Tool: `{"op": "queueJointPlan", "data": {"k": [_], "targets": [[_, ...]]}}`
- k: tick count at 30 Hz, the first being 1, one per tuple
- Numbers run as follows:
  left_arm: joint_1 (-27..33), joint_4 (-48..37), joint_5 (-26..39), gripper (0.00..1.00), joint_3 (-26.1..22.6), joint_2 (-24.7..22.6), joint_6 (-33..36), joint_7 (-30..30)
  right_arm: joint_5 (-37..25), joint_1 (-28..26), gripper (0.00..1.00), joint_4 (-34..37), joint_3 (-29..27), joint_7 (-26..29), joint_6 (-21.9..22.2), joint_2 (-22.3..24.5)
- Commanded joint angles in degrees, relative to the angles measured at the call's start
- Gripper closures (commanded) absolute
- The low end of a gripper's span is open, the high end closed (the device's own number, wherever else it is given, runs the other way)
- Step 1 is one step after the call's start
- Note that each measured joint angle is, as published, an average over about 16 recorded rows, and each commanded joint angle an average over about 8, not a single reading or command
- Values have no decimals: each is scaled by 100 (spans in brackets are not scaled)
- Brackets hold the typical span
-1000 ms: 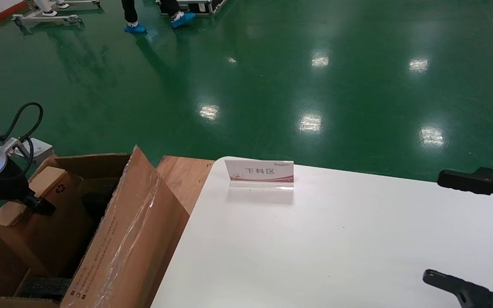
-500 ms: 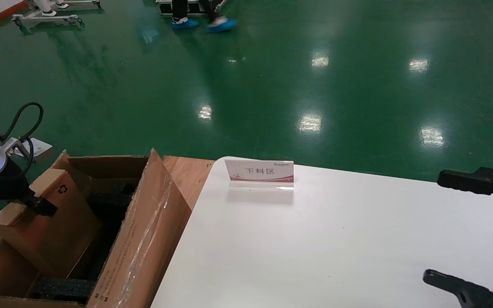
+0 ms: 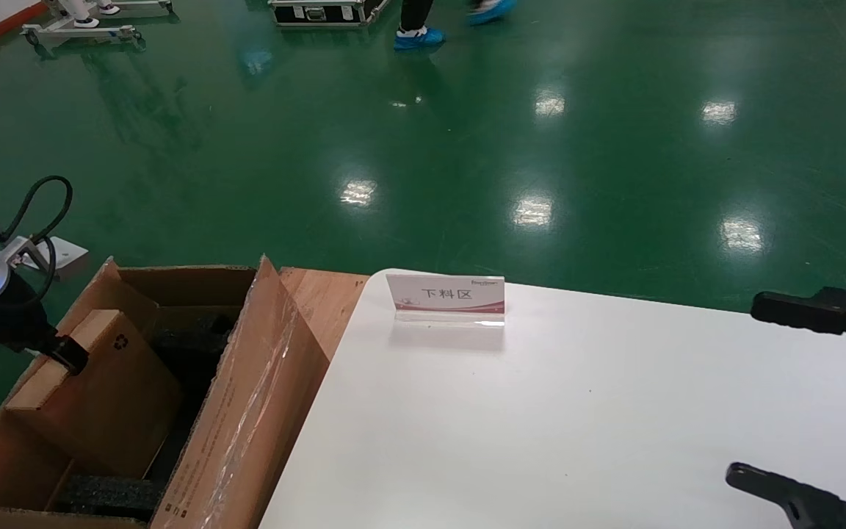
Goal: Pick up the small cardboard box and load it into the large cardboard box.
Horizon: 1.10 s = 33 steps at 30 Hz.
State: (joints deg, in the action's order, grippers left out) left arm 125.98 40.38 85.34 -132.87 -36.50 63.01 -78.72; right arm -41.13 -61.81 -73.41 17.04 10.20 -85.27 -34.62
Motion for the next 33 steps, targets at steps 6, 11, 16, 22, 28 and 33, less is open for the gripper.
{"op": "queueJointPlan", "data": {"k": [6, 11, 16, 22, 28, 33], "targets": [[10, 22, -5, 0, 12, -6, -15, 15, 0, 0, 0, 0, 0, 0, 0, 0], [126, 260, -57, 0, 99, 24, -124, 202, 0, -1, 0, 2, 1, -1, 0, 0], [466, 910, -108, 0, 286, 181, -382, 594, 1, -2, 0, 4, 3, -2, -1, 0], [940, 1989, -132, 0, 539, 522, -765, 1049, 2, -3, 0, 5, 5, -3, -1, 0], [1229, 2906, -172, 0, 729, 813, -1065, 1249, 3, -4, 0, 5, 6, -4, -1, 1], [1323, 3309, -160, 0, 812, 896, -1170, 1260, 2, -3, 0, 6, 5, -5, 0, 1]]}}
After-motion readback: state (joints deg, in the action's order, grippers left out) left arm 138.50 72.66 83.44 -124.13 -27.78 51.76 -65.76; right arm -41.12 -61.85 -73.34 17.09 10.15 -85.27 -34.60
